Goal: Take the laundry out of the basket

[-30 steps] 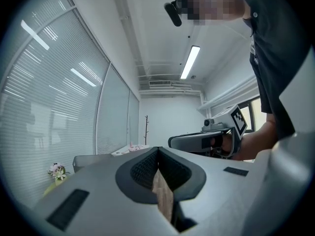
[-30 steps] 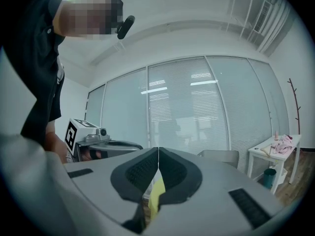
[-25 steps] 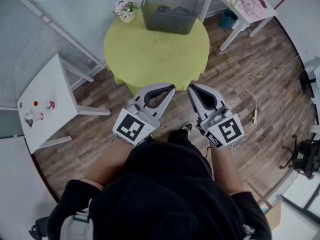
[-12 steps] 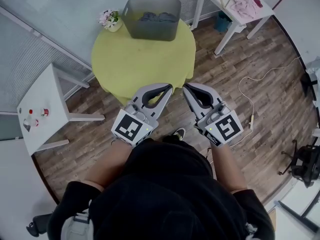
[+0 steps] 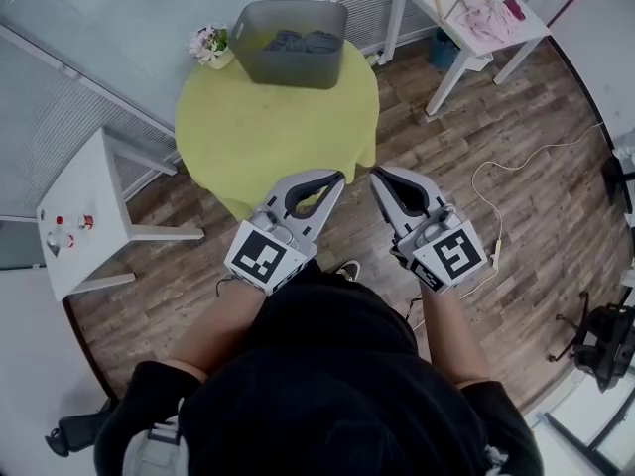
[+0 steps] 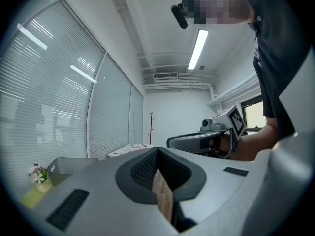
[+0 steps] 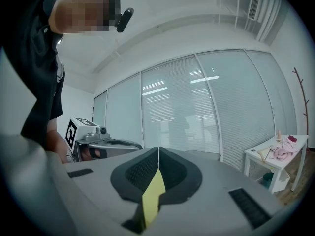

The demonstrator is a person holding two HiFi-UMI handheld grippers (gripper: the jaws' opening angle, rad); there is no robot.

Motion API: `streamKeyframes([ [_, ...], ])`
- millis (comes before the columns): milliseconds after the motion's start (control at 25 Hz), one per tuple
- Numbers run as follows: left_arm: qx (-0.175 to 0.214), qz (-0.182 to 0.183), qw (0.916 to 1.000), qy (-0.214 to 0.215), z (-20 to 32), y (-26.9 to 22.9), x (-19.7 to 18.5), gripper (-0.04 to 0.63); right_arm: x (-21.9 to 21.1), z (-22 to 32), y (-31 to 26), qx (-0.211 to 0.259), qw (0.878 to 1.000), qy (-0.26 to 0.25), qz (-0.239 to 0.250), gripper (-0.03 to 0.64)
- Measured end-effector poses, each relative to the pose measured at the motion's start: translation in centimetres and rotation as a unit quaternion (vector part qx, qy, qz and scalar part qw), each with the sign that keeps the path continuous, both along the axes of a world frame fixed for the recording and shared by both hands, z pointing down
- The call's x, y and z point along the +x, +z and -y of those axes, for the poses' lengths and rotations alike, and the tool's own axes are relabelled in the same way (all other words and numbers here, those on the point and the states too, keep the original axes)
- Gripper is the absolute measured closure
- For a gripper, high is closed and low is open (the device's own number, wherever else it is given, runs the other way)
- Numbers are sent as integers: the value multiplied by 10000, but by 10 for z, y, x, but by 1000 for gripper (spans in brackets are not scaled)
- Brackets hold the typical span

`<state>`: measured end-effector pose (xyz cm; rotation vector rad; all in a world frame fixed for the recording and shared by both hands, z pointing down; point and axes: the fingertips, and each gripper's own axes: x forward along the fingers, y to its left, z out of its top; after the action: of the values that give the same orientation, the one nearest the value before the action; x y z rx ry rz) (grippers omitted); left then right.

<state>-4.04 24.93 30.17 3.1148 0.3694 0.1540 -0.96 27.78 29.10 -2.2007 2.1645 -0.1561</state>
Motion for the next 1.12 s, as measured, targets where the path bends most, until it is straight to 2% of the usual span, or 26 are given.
streamKeyframes([
  [520,-175,-86,9996,-207,64,9,59,586,54,65,7,-172,9998,-128,-60,591],
  [760,-282,-171,9990,-295,119,15,96,586,86,122,15,-386,9989,-259,-46,591],
  [1120,-285,-91,9991,-286,206,26,133,586,126,207,21,-638,9974,-302,-139,591],
])
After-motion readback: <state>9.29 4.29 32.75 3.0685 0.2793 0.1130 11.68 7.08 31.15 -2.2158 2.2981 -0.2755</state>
